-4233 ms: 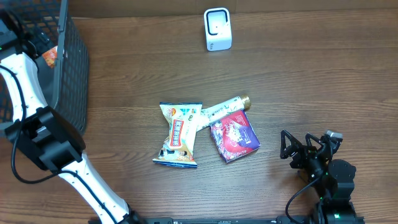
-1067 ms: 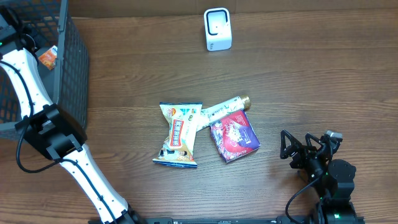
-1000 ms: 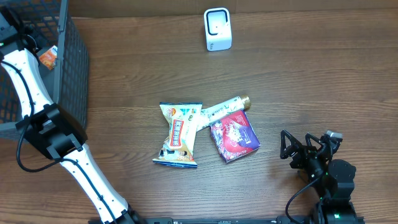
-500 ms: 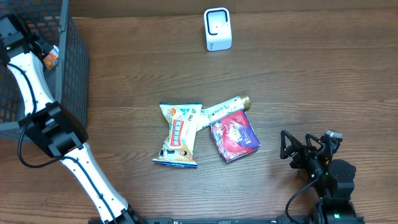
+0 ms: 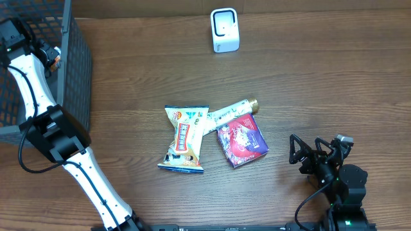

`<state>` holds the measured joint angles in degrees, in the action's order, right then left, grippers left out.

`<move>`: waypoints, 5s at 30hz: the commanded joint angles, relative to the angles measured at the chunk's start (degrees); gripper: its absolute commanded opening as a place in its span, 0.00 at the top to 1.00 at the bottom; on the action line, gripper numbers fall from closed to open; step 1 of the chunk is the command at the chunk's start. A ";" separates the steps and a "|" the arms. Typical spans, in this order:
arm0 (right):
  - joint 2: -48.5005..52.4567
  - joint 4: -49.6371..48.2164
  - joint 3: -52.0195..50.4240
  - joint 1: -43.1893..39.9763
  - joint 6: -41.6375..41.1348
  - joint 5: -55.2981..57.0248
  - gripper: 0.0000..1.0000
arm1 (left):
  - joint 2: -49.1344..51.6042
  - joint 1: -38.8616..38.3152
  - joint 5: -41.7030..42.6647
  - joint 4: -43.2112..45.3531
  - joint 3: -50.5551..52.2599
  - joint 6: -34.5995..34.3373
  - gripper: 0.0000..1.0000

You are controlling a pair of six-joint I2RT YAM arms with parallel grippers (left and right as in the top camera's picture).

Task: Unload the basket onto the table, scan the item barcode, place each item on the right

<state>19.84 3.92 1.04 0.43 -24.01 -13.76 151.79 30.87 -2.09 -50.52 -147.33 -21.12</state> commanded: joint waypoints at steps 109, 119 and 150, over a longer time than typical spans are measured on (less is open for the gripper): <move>-0.13 -0.39 -0.57 0.22 -0.02 -1.36 0.00 | -43.78 -0.02 -15.89 -18.34 34.38 -10.51 0.96; -0.13 -0.39 -0.57 0.22 -0.02 -1.36 0.00 | -43.56 -0.02 -16.26 -29.77 34.40 -15.34 0.96; -0.13 -0.39 -0.57 0.22 -0.02 -1.36 0.00 | -43.91 3.45 -13.09 -46.31 34.42 -12.90 0.96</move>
<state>19.88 3.95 1.04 0.40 -23.99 -15.20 108.77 33.91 -17.69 -96.27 -112.86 -35.81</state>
